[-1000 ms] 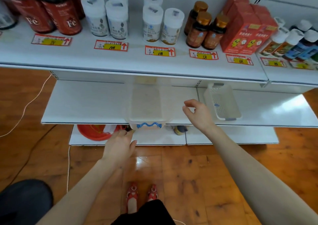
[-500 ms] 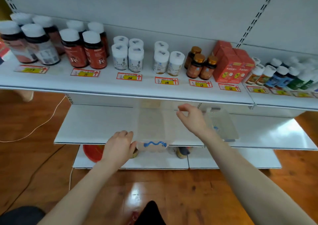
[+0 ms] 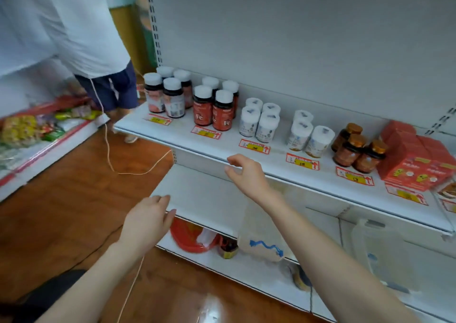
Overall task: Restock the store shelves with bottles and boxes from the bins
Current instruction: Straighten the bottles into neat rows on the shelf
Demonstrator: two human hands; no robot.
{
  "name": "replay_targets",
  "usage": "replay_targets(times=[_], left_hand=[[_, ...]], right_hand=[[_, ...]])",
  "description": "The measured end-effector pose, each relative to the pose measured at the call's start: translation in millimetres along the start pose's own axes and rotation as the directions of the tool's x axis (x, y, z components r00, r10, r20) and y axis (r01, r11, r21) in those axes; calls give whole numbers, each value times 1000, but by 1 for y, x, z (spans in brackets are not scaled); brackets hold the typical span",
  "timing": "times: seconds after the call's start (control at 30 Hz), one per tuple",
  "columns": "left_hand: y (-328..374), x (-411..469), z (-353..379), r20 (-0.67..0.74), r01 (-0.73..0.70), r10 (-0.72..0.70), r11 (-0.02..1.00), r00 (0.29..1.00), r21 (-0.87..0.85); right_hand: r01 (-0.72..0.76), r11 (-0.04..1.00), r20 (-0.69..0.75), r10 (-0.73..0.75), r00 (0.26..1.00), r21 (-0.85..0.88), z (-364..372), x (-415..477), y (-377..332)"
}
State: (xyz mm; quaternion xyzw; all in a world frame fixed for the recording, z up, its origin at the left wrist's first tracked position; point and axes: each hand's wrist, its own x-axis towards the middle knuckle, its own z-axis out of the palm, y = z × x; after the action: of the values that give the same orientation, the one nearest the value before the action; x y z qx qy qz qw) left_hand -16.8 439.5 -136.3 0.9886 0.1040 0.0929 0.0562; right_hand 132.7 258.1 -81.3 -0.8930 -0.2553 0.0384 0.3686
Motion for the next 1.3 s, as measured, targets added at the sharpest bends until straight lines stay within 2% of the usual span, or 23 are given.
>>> replay_targets(times=[0.1, 0.23, 0.43, 0.57, 0.83, 1.03, 1.3], left_hand=[[-24, 1, -22, -34, 59, -59, 998, 998, 27], [-57, 7, -46, -107, 167, -170, 985, 980, -32], [-119, 58, -65, -186, 237, -248, 968, 951, -81], [-161, 118, -71, -190, 167, -188, 978, 964, -122], [-205, 231, -86, -66, -25, 14, 984, 998, -179], [-206, 282, -90, -7, -109, 111, 955, 994, -275], [-192, 335, -77, 35, -95, 117, 922, 993, -375]], right_hand=[[54, 998, 31, -55, 998, 39, 13, 15, -25], [142, 990, 81, -143, 986, 23, 27, 41, -57], [199, 980, 46, -198, 979, -20, 51, 96, -96], [192, 978, -20, -195, 981, -81, 67, 141, -117], [18, 991, -150, -38, 988, -130, 77, 203, -135], [-113, 986, -158, 93, 983, -125, 71, 235, -133], [-111, 966, -93, 92, 991, -232, 68, 275, -129]])
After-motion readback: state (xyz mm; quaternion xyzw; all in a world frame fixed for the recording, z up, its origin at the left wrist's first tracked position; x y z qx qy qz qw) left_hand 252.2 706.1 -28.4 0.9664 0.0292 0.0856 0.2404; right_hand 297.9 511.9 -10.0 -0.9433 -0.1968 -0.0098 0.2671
